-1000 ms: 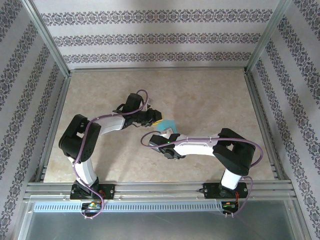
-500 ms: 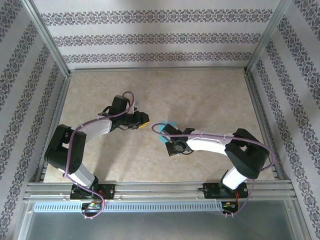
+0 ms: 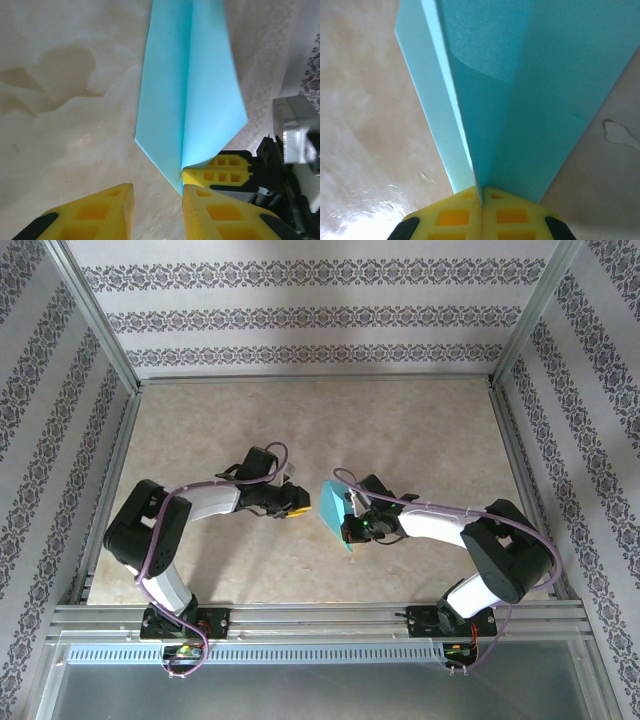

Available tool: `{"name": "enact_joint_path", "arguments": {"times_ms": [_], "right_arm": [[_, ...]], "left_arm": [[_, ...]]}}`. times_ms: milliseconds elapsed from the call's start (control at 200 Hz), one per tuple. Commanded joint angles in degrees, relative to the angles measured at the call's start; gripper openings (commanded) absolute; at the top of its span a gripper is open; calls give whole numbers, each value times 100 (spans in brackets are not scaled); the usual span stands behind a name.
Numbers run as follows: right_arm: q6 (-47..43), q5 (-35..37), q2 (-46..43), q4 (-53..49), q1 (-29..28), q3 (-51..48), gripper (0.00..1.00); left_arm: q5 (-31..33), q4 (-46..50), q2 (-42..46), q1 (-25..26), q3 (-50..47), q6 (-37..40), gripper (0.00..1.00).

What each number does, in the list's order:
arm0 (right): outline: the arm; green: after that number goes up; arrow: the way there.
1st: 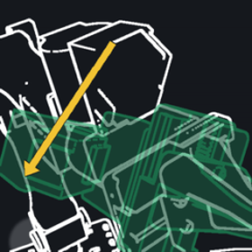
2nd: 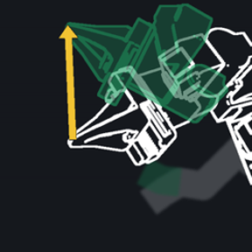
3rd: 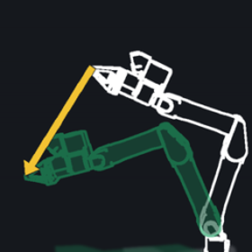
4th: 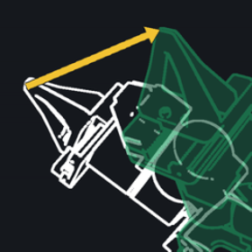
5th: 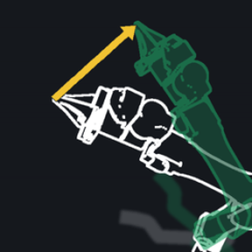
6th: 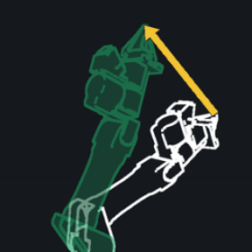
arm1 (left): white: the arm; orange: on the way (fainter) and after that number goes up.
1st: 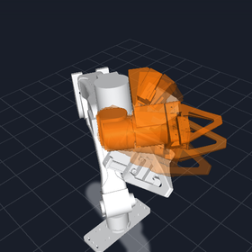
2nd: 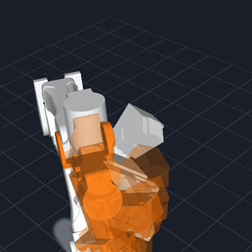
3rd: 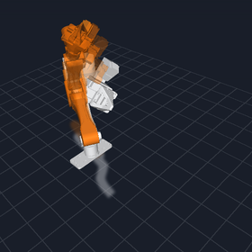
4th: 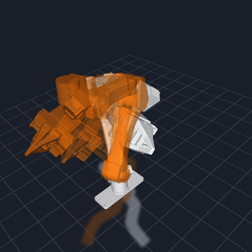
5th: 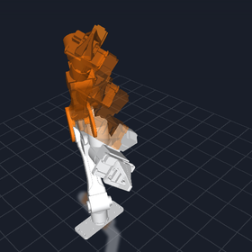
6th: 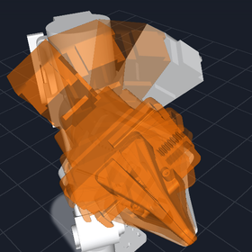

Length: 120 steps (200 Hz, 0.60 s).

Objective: Fold a paper plane with a square sheet of paper (fold left side to right side)
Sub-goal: Fourth fold the wing at the center of the table.

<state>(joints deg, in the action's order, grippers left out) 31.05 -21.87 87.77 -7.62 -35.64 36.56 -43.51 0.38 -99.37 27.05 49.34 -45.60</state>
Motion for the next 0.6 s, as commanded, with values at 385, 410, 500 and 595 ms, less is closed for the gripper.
{"name": "enact_joint_path", "arguments": {"times_ms": [385,410,500,595], "right_arm": [[-292,-1215,284,673,562,-428,0],[-296,-1215,293,674,567,-423,0],[-308,-1197,311,680,583,-436,0],[-324,-1188,333,683,589,-436,0]], "left_arm": [[121,-152,-1069,701,1271,-130,37],[151,-97,-1115,713,1331,-105,37],[262,137,-1260,747,1485,0,37],[358,347,-1384,762,1643,118,38]]}}
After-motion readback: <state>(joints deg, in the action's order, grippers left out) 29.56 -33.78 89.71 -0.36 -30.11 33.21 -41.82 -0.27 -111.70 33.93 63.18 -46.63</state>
